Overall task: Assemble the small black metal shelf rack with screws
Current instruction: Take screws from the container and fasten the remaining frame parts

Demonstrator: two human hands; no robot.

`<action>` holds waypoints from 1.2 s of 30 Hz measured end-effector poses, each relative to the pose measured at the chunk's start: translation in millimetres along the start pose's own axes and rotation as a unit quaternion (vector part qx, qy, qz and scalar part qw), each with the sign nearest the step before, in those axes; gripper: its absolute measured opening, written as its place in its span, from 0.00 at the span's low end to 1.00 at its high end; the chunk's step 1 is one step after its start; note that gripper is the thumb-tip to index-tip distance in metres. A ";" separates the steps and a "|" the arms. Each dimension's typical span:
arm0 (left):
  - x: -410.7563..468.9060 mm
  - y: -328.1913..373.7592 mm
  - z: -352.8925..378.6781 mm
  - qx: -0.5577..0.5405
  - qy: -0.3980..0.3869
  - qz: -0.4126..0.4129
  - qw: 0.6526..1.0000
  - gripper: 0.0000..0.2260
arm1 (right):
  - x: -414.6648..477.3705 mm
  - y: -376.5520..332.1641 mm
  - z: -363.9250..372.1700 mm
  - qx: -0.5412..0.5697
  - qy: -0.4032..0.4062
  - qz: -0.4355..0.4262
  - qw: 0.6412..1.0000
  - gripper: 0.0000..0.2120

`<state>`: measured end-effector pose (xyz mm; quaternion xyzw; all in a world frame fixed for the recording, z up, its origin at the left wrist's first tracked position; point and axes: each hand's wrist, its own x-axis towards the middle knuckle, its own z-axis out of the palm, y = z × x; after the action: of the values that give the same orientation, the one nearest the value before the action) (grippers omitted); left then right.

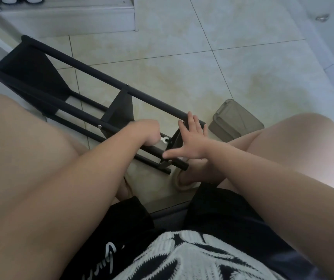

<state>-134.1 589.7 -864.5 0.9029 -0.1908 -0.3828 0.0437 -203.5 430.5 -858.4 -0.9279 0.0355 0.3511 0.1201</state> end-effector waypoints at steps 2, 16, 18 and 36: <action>3.0 -12.5 -13.3 -0.022 0.088 -0.026 0.996 0.13 | -3.3 0.0 -11.8 0.022 0.032 -0.002 0.999 0.56; -10.7 -94.3 -30.7 -0.243 0.147 -0.189 0.940 0.12 | -4.1 -74.4 38.4 -0.041 0.087 -0.109 0.989 0.18; -12.5 -93.7 -28.6 -0.232 0.153 -0.180 0.943 0.12 | -0.1 -68.3 37.5 -0.065 0.100 -0.111 0.987 0.15; 7.7 -67.1 -25.8 -0.296 0.196 -0.014 0.935 0.08 | 47.3 13.8 -25.1 -0.164 0.190 -0.016 0.968 0.12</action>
<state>-90.1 647.0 -866.7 0.9088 -0.0441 -0.2380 0.3399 -153.9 411.9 -874.2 -0.9850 -0.0153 0.1675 -0.0375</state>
